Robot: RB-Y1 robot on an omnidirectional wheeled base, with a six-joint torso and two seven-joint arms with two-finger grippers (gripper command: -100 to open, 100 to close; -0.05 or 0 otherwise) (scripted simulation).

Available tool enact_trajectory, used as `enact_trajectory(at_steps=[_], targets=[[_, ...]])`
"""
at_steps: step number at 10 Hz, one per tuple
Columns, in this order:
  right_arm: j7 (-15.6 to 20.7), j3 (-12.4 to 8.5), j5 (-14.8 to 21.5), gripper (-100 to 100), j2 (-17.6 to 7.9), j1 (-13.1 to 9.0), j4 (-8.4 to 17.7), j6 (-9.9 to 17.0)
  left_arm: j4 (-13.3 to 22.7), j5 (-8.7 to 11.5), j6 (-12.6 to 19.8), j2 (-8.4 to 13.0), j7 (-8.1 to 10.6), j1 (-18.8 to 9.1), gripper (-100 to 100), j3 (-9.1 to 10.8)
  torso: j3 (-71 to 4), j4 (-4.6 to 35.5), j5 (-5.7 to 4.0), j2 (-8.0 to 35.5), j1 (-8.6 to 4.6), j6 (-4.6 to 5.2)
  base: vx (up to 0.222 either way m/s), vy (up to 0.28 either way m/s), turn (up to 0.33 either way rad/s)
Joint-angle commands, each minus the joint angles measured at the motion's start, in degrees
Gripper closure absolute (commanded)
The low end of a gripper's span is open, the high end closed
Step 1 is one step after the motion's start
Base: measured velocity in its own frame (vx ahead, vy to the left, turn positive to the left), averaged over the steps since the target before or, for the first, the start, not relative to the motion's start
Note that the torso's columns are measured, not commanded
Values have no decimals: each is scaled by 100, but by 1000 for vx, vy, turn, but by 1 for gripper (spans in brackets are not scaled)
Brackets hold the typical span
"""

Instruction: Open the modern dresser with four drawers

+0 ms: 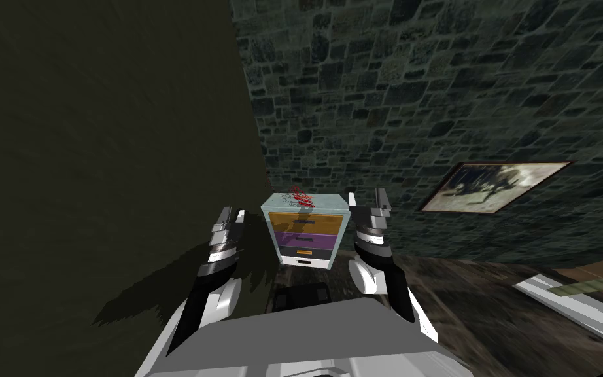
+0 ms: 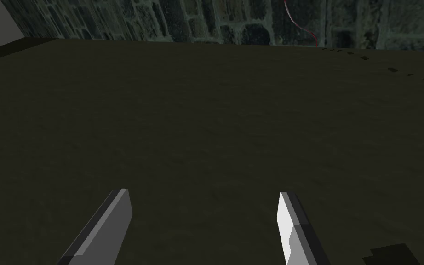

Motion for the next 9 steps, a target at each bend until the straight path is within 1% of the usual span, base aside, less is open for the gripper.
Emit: enact_trajectory(at_steps=[1, 3, 9], targets=[[0, 0, 0, 0, 0, 0, 0, 0, 0, 0, 0, 0, 0, 0, 0, 0, -467, 235, 0, 232, 0, 0, 0, 0, 0], [0, 0, 0, 0, 0, 0, -1, 0, -1, 0, 0, 0, 0, 0, 0, 0, -2014, 1006, 0, 1003, 0, 0, 0, 0, 0], [0, 0, 0, 0, 0, 0, -2, 0, -2, 0, -1, 0, 0, 0, 0, 0, -7073, 3537, 0, 3539, 0, 0, 0, 0, 0]])
